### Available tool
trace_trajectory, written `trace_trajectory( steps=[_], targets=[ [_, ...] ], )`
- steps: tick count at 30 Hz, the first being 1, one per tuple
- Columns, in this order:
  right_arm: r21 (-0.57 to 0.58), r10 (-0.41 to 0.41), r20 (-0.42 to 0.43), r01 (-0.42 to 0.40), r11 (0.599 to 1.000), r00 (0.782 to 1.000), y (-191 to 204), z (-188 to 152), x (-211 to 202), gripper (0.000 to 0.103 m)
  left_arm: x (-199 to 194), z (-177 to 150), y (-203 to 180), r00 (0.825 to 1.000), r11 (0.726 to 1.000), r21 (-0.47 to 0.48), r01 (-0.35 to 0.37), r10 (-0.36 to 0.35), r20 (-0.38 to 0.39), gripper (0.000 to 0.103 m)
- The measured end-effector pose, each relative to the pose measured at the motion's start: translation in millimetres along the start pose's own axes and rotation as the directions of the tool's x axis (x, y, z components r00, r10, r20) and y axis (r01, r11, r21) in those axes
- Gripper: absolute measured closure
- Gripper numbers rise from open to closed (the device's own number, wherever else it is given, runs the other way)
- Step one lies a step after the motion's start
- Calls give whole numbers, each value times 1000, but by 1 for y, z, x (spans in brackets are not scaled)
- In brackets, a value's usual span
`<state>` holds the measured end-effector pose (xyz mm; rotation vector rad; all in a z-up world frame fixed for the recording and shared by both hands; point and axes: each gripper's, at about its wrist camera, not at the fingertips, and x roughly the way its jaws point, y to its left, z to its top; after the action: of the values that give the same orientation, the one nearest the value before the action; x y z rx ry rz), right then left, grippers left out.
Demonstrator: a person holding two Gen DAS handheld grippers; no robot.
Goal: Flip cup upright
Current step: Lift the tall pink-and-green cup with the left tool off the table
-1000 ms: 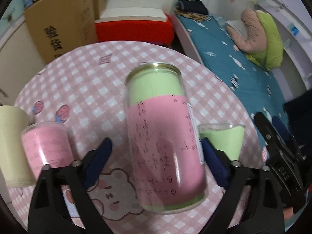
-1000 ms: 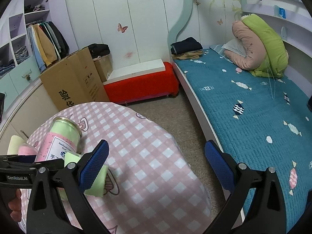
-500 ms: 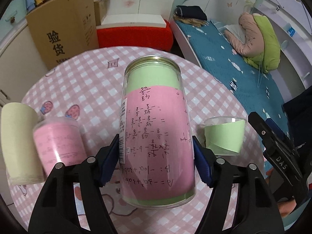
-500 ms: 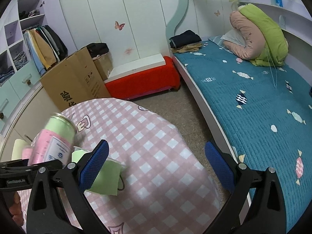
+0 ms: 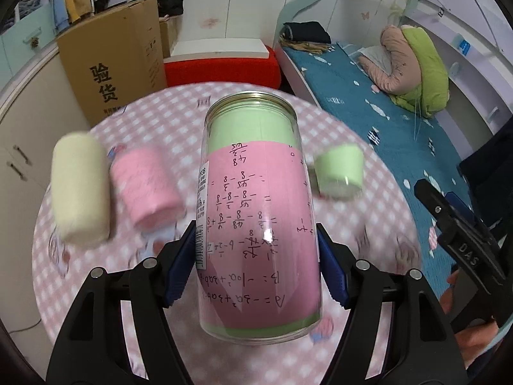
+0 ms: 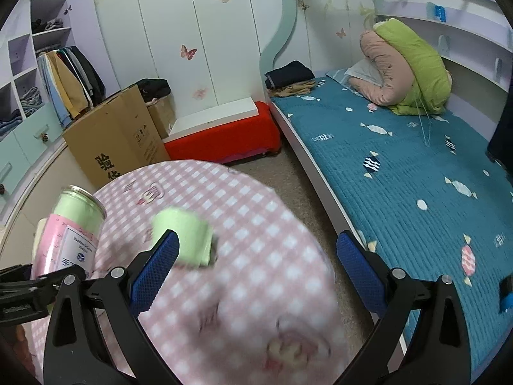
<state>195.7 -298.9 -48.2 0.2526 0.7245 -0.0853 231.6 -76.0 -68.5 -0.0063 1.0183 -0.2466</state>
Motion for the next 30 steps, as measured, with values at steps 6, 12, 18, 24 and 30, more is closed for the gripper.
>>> trace_trajectory(
  steps=[6,12,18,24,30],
  targets=[
    [-6,22,-34,-22,1000,999,10,-36,-40,8,-22,-53,-3,1000,1000,-1,9,-9,-17,33],
    [1,33,-73,-33,999,997,14,-72,-61,8,-31,-99,-5,999,1000,-5,22,-23,-40,33],
    [-14,33,-110,-35,999,993,18,-94,-67,8,-26,-119,-6,998,1000,-12,3,-4,-59,33],
    [-14,24,-136,-26,1000,990,18,-104,-66,8,-22,-126,-5,999,1000,1,-4,4,-53,32],
    [-1,23,-138,-23,1000,990,16,-107,-72,8,-24,-125,-8,998,1000,8,29,-29,-53,23]
  ],
)
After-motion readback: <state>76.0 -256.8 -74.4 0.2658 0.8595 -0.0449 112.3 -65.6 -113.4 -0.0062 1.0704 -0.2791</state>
